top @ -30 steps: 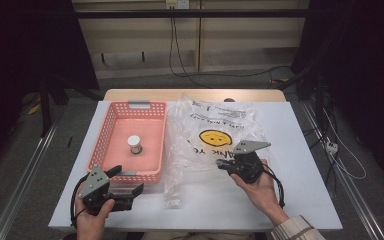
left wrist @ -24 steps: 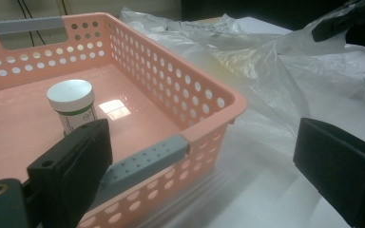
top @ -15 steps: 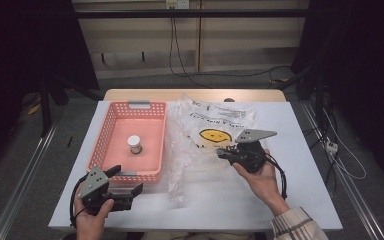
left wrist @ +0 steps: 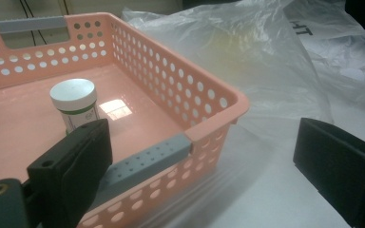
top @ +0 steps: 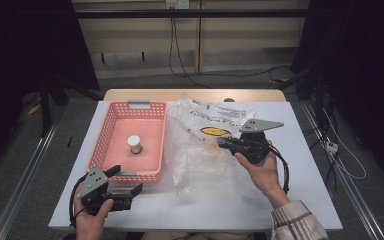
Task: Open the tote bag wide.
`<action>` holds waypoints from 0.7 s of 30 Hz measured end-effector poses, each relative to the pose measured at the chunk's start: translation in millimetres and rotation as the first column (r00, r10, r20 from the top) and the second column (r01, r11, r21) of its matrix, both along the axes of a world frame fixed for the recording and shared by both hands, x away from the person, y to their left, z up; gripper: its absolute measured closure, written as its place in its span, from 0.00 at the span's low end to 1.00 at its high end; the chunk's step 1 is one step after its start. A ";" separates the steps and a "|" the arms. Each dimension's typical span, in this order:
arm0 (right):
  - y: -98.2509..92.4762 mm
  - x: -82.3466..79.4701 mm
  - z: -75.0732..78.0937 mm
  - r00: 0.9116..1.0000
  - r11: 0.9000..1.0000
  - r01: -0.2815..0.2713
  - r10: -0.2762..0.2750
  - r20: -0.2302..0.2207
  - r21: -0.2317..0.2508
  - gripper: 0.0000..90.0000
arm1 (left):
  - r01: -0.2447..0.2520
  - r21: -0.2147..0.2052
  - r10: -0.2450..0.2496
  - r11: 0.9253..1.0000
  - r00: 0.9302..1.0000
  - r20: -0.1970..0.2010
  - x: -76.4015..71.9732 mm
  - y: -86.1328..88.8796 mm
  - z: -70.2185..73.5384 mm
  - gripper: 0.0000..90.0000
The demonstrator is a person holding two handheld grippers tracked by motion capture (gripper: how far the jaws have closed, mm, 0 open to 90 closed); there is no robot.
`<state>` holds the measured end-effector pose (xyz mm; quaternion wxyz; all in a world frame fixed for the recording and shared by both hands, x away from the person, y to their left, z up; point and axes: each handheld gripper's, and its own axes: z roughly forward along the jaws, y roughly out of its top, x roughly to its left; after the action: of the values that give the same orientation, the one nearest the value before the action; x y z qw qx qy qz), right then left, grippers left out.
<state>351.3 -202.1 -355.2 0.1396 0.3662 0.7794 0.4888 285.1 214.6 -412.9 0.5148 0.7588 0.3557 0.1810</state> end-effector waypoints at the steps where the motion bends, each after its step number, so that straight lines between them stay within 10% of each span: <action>1: -0.5 1.0 1.4 1.000 1.000 0.002 -0.002 0.005 0.004 1.00 | 0.001 -0.004 -0.001 1.000 1.000 -0.004 0.0 0.6 -0.2 0.06; 21: -3.7 13.5 12.8 0.998 0.995 0.005 -0.011 0.059 0.095 1.00 | -0.011 -0.005 0.011 1.000 1.000 -0.006 -1.1 3.5 0.5 0.06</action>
<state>364.9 -205.8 -342.3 0.1472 0.3608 0.7494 0.5354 284.1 218.1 -412.4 0.5148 0.7559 0.3619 0.1807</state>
